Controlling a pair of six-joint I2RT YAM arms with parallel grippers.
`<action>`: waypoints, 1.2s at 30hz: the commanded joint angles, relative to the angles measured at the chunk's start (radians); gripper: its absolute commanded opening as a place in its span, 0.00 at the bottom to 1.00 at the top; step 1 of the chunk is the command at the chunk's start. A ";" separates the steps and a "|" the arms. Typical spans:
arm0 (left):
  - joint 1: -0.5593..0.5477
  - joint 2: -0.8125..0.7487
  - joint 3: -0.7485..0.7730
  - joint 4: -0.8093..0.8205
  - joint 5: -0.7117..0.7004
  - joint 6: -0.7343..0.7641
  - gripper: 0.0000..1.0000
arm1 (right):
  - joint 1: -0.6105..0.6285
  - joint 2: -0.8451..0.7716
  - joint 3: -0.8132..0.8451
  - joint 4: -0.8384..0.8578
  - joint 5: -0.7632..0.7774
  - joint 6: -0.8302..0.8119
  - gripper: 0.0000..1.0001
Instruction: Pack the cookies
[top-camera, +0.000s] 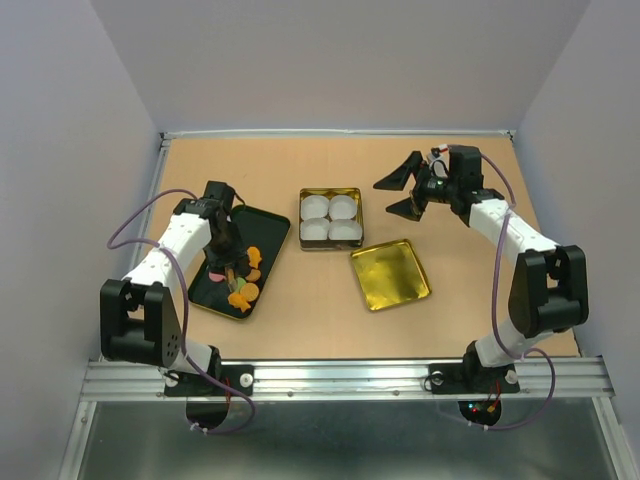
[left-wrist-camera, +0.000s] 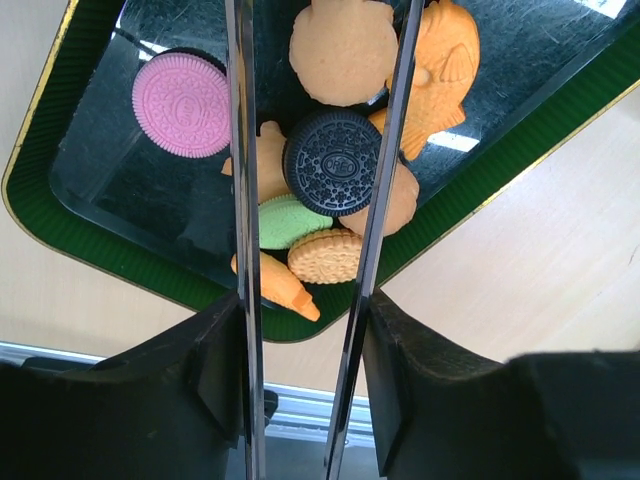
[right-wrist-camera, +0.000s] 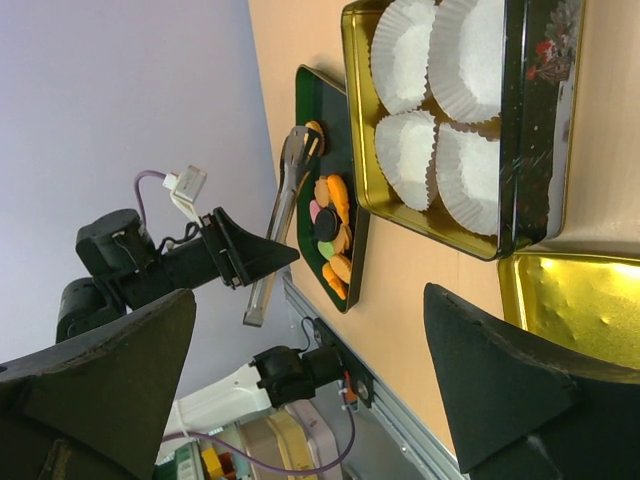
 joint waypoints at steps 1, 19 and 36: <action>0.005 -0.002 0.005 0.004 0.002 0.018 0.52 | 0.005 0.007 0.061 0.001 0.003 -0.021 1.00; 0.005 -0.008 0.102 -0.074 0.026 0.036 0.41 | 0.004 0.007 0.045 0.002 0.004 -0.010 1.00; 0.002 0.110 0.334 -0.108 0.017 0.111 0.38 | 0.004 -0.016 0.050 -0.004 0.012 -0.013 1.00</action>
